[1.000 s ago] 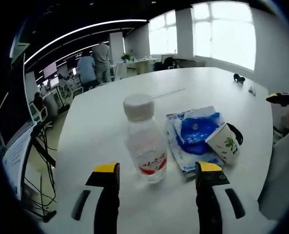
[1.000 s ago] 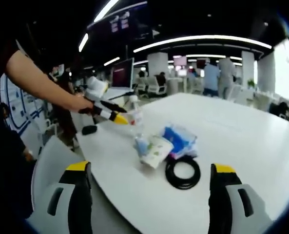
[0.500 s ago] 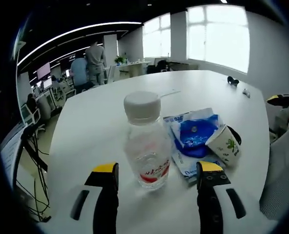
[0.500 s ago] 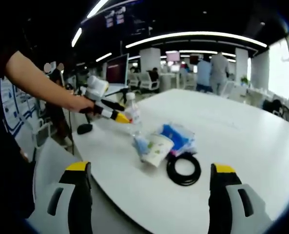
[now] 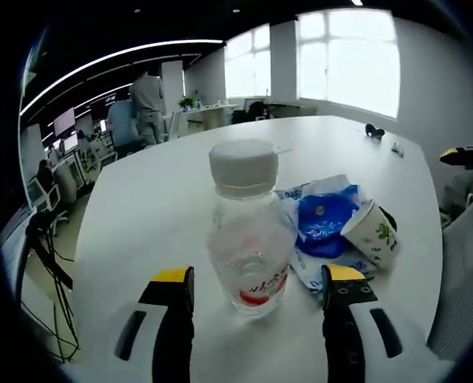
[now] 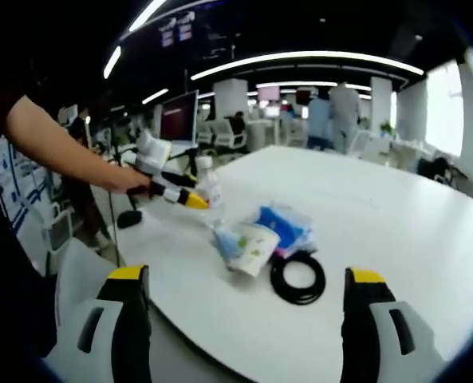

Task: Arrange the tabletop items into an orderly group along one side of the table until the central work area is clear of visible clutter.

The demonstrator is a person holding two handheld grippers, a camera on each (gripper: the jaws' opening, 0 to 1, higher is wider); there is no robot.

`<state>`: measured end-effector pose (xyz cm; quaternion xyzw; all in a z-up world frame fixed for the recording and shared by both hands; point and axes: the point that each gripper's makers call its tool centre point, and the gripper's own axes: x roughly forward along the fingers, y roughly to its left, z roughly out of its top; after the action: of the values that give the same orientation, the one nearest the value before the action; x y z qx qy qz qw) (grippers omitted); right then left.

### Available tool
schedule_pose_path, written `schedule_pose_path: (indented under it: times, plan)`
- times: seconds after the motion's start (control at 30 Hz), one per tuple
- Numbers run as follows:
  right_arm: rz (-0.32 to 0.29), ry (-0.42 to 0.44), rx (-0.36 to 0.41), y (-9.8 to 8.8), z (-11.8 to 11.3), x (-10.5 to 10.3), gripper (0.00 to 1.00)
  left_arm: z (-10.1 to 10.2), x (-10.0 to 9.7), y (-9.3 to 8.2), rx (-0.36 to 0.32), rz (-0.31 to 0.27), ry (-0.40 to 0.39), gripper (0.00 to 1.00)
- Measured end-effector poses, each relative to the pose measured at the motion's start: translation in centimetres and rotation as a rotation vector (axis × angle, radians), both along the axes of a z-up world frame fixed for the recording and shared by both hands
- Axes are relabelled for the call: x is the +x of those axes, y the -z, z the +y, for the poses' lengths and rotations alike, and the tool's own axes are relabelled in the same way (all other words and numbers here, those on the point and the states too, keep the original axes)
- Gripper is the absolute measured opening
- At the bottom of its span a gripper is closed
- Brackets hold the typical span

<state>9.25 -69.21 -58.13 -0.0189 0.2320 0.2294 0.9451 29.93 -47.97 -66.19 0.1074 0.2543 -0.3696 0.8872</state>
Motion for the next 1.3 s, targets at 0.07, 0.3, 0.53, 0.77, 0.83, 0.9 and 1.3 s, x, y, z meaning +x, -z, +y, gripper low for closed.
schedule_pose_path:
  times: [0.07,0.3,0.53,0.77,0.83,0.9,1.3]
  plan:
    - [-0.004,0.009,-0.001,-0.1,0.2,0.1,1.0,0.0,0.1,0.1,-0.002,-0.004,0.008,0.64]
    - [-0.004,0.033,-0.013,0.2,0.8,0.0,0.99,0.0,0.2,0.6,-0.008,-0.014,0.039,0.64]
    - [0.014,0.061,-0.014,0.9,1.1,-0.7,0.99,-0.5,0.4,1.1,-0.006,-0.017,0.068,0.63]
    - [0.023,0.069,-0.027,0.9,1.4,-1.1,0.99,-0.8,0.9,1.3,-0.004,-0.021,0.091,0.62]
    - [0.026,0.073,-0.03,0.9,1.4,-1.2,0.99,-0.9,1.0,1.4,-0.013,-0.016,0.09,0.62]
    - [0.024,0.081,-0.028,0.8,1.5,-1.3,0.99,-1.1,0.9,1.4,-0.013,-0.016,0.1,0.61]
    - [0.04,0.103,-0.04,1.0,1.6,-2.1,0.98,-1.8,1.2,1.7,-0.02,-0.02,0.13,0.55]
